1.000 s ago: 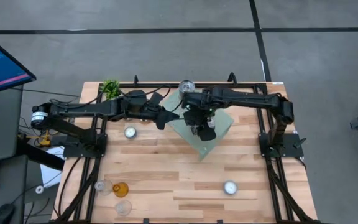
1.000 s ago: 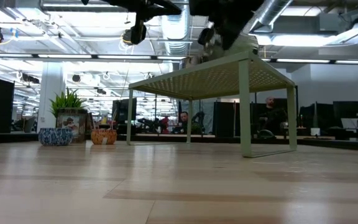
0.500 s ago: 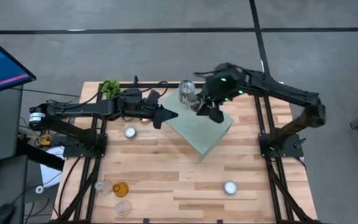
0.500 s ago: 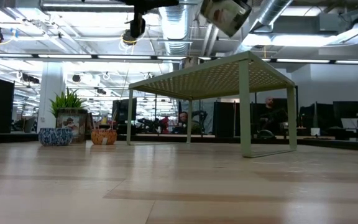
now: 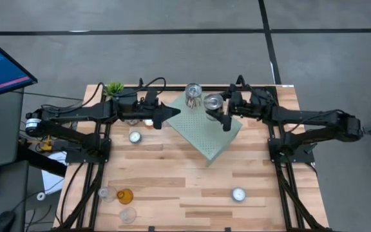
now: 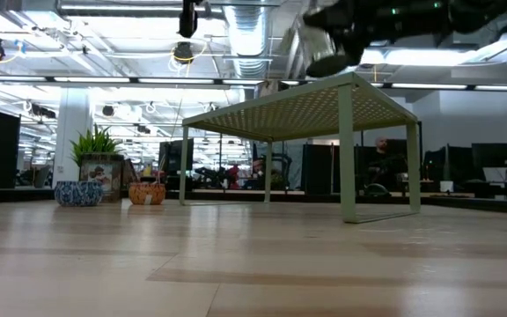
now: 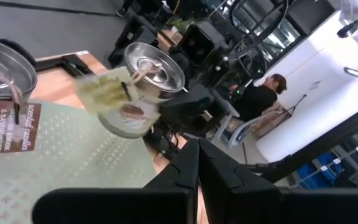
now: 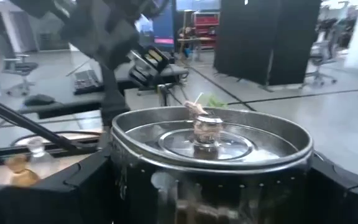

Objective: Stock candles on shelf
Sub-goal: Put the bottom silver scented candle on the shelf

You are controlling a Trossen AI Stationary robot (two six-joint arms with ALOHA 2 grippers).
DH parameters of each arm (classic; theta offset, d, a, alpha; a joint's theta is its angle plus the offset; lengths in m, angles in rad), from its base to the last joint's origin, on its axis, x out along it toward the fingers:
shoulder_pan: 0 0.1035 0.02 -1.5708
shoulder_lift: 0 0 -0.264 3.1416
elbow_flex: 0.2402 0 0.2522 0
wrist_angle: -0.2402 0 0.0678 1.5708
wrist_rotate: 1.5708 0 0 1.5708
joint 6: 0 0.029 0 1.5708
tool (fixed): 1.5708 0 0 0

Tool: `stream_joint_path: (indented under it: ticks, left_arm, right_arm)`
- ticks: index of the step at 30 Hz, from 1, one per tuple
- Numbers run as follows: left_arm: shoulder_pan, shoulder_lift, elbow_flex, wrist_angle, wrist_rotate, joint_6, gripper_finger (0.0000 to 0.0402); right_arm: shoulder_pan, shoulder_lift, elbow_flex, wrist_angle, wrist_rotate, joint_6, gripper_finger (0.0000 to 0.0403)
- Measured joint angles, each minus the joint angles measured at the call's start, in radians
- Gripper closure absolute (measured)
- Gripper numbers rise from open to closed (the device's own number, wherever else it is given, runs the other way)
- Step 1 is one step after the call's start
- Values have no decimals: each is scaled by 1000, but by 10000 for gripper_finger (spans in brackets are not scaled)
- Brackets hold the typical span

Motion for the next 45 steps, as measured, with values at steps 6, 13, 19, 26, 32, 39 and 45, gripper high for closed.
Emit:
stream_joint_path:
  ticks: [6, 13, 19, 26, 32, 39, 45]
  left_arm:
    - [3, 1, 0, 11, -6, -7, 394]
    - [4, 1, 0, 19, -40, -7, 394]
    - [4, 1, 0, 22, -60, -2, 394]
    - [5, 1, 0, 22, -71, 0, 394]
    - [5, 1, 0, 22, -70, 0, 394]
    - [5, 1, -1, 22, -70, 0, 394]
    - [4, 1, -1, 22, -69, 0, 394]
  right_arm:
    - [-52, 51, -62, 122, 6, -24, 65]
    - [-99, 131, -136, 326, -24, -1, 68]
    - [-100, 179, -141, 345, -49, -1, 64]
    - [-98, 234, -140, 344, -69, 2, 63]
    - [-90, 242, -140, 338, -76, 18, 61]
    - [-90, 234, -138, 290, -79, 43, 30]
    - [-91, 154, -139, 172, -76, 33, 10]
